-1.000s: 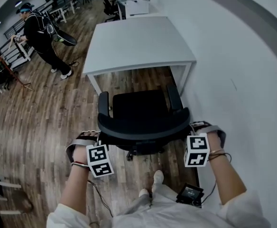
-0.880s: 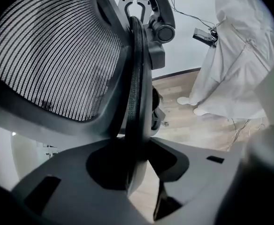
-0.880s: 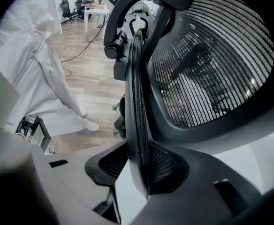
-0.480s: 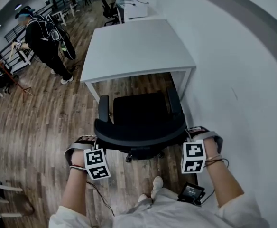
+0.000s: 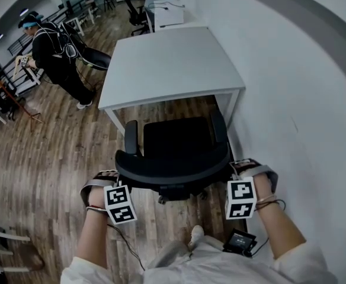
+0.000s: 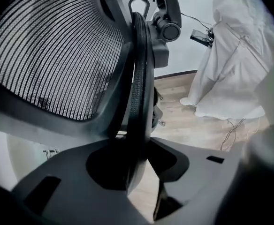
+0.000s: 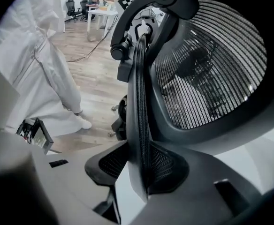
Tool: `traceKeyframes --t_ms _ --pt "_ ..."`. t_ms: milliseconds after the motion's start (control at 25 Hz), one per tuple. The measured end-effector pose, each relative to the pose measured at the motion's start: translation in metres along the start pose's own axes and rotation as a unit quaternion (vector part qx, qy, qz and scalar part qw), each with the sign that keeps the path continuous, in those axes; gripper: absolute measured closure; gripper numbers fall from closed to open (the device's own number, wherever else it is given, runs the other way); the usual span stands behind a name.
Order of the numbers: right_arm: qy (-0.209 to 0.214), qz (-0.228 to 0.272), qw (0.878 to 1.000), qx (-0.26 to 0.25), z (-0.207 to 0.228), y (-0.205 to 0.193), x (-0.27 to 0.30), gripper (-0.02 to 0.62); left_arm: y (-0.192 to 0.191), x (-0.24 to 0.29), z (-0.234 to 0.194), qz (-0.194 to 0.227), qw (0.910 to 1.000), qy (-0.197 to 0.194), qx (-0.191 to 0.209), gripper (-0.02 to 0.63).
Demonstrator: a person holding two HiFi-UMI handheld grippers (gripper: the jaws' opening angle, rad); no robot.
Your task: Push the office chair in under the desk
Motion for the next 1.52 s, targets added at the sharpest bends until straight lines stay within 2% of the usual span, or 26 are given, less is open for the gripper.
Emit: traceKeyframes --t_ms 880,1520 --pt "-0.010 -0.017 1.000 0.004 0.100 -0.049 0.023 0.449 0.039 0.055 -0.075 0.005 0.9998 -0.020 0.005 0.491" --pt "-0.011 -0.028 0.999 0.021 0.149 -0.052 0.039 0.449 0.031 0.090 -0.128 0.012 0.9997 -0.011 0.019 0.491"
Point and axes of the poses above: the fingertips, and each gripper's own axes: x forward along the fingers, z to its right, y out of its top, the point moved 4 cm from there along -x, backward along the fingers, and after that the axes turned 12 degrees about y, right-handed, at the moved point
